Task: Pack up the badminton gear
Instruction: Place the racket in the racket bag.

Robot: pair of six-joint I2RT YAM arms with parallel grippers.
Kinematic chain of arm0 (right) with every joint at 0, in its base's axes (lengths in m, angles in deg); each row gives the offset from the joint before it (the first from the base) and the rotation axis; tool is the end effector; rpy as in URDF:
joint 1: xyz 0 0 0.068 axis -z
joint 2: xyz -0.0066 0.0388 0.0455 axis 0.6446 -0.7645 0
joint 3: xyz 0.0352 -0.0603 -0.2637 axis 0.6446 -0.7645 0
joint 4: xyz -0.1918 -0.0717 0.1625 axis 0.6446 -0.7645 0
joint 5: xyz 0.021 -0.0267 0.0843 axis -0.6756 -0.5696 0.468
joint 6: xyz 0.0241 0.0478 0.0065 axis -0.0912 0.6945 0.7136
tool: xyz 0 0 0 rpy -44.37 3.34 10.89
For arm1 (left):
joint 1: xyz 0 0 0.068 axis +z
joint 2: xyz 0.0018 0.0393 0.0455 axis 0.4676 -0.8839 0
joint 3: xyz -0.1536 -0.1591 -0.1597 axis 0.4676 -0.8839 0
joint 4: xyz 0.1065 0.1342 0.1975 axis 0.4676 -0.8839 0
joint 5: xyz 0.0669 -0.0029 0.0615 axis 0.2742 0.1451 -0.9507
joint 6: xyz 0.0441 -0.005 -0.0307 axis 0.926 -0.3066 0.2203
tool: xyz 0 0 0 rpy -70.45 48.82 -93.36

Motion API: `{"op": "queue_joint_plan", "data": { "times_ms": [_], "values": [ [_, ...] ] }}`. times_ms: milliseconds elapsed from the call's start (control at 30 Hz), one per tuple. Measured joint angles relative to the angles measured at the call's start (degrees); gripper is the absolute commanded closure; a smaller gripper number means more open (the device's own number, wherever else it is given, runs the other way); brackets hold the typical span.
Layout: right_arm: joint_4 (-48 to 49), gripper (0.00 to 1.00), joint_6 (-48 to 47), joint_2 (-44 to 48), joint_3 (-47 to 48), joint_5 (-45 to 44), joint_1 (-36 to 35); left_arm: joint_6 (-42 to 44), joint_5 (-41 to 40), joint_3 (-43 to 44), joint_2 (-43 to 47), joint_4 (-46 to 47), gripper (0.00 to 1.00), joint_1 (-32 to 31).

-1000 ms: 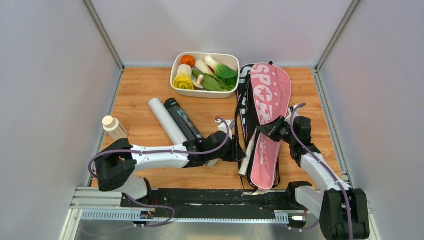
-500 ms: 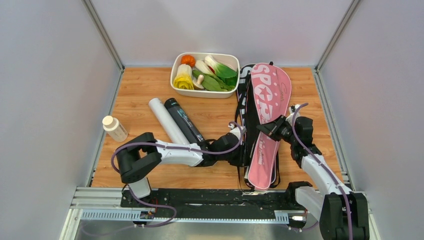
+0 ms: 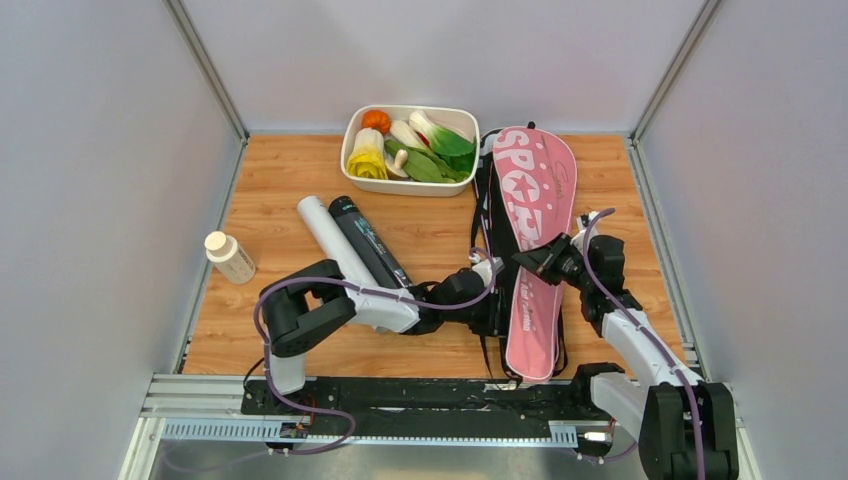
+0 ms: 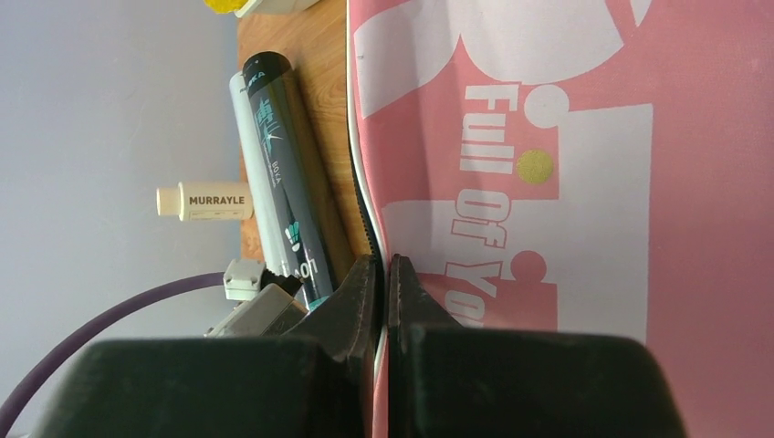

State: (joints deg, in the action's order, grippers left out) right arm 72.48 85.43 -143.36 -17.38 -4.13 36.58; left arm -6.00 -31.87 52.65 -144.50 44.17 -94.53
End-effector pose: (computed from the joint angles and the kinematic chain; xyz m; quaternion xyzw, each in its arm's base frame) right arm 0.1998 0.0313 0.1965 0.1756 0.8100 0.4326 0.3548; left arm 0.1455 -0.3567 0.1486 0.1178 0.8526 -0.4882 0.1444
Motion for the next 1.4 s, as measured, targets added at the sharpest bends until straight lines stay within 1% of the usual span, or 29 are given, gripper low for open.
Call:
{"op": "queue_joint_plan", "data": {
  "times_ms": [100,200,300,400,567,633,700,800,833,933,1033,1133,1200,1267,1333,1400],
  "values": [
    [0.0,0.92,-0.6,0.0,0.0,-0.4,0.0,0.4,-1.1,0.0,1.1,-1.9,0.64,0.0],
    [0.0,0.88,-1.2,-0.3,0.0,-0.9,-0.1,1.2,-3.6,0.0,4.5,-6.8,0.63,0.0],
    [0.0,0.88,-1.8,-0.9,-0.6,-1.6,-0.1,1.3,-6.3,0.0,8.4,-11.3,0.61,0.0],
    [0.0,0.89,-2.1,-1.9,-0.9,-2.1,-0.1,0.4,-8.2,-0.8,10.9,-12.8,0.60,0.0],
    [0.1,0.87,-2.3,-2.2,-0.9,-2.1,-0.1,-0.6,-10.2,-3.3,12.3,-14.6,0.63,0.0],
    [0.1,0.83,-2.3,-2.2,-0.9,-2.1,-0.1,-0.5,-10.6,-3.3,12.3,-15.5,0.63,0.0],
    [0.1,0.78,-2.3,-2.2,-0.9,-2.1,-0.1,-0.3,-11.2,-3.3,12.3,-16.1,0.60,0.0],
    [0.3,0.76,-2.4,-2.3,-1.1,-2.5,-0.1,0.4,-13.1,-3.3,12.3,-17.3,0.56,0.8],
    [0.5,0.73,-2.6,-2.7,-1.2,-2.7,-0.1,0.9,-13.7,-3.3,12.3,-17.6,0.55,1.4],
    [0.9,0.60,-3.3,-5.5,-1.5,-2.9,-0.1,2.1,-14.8,-3.3,12.3,-18.3,0.52,3.6],
    [0.7,0.51,-4.8,-7.9,-1.5,-3.0,-0.1,3.8,-15.2,-2.5,12.3,-19.8,0.50,6.7],
    [-2.0,0.34,-6.9,-7.9,0.3,-4.0,-0.8,5.7,-15.9,0.1,12.4,-22.0,0.49,9.1],
    [-5.9,0.26,-9.5,-7.9,3.8,-6.9,-2.6,7.3,-17.0,1.3,13.2,-22.7,0.48,10.3],
    [-10.3,0.23,-12.6,-8.0,8.2,-12.4,-5.8,9.1,-18.4,1.5,15.6,-24.3,0.48,10.8],
    [-14.1,0.19,-15.7,-8.5,12.5,-19.5,-10.5,11.5,-20.5,1.5,20.0,-26.9,0.45,11.3],
    [-16.5,0.19,-18.3,-10.3,16.6,-26.7,-15.8,13.9,-23.0,1.4,25.5,-28.9,0.42,11.5]
  ]
}}
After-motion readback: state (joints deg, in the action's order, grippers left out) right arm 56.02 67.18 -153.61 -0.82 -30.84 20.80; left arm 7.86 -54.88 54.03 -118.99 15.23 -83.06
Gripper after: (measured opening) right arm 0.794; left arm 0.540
